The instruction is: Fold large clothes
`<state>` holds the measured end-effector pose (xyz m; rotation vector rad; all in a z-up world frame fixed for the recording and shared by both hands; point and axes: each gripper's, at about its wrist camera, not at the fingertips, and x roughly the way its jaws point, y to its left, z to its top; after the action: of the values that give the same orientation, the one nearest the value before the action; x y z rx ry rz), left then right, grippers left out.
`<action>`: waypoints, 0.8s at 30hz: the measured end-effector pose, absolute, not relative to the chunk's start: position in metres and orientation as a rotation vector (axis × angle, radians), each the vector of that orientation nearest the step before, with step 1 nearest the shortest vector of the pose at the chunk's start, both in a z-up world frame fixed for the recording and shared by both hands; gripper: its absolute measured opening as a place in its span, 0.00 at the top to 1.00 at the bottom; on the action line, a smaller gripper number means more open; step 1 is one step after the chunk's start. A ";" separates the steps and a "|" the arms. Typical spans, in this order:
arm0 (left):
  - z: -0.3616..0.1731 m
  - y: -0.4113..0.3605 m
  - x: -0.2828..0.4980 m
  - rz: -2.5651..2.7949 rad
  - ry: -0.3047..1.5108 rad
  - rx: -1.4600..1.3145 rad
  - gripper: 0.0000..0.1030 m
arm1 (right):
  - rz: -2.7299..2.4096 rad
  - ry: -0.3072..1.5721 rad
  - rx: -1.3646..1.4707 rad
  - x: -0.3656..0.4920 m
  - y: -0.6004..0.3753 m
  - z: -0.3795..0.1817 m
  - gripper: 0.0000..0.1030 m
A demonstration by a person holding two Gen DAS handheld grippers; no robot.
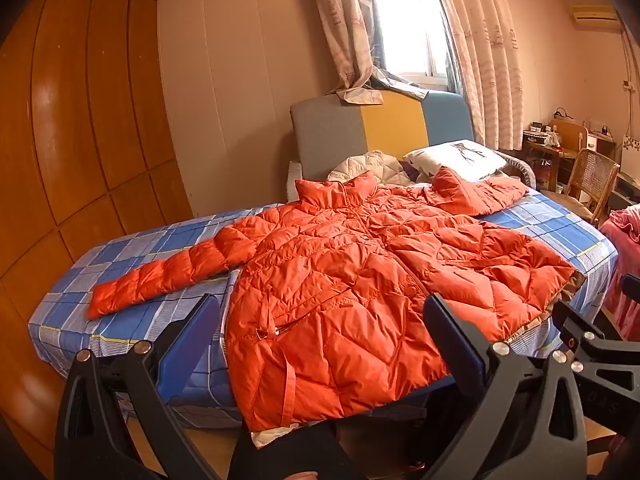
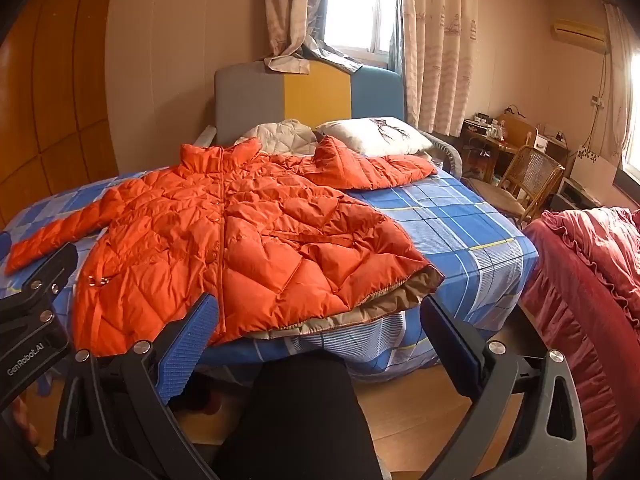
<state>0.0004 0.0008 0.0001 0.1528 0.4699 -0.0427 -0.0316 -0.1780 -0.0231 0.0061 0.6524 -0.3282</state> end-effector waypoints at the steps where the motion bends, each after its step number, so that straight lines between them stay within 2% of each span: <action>1: 0.000 0.001 0.000 -0.043 0.470 0.154 0.02 | -0.330 0.651 0.007 -0.032 -0.179 -0.023 0.03; 24: -0.004 0.002 0.001 -0.041 0.483 0.132 0.02 | -0.355 0.672 0.036 -0.030 -0.188 -0.031 0.03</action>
<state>0.0015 0.0017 -0.0038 0.1318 0.4826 -0.0408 -0.0300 -0.1885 -0.0309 0.0355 0.6720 -0.3550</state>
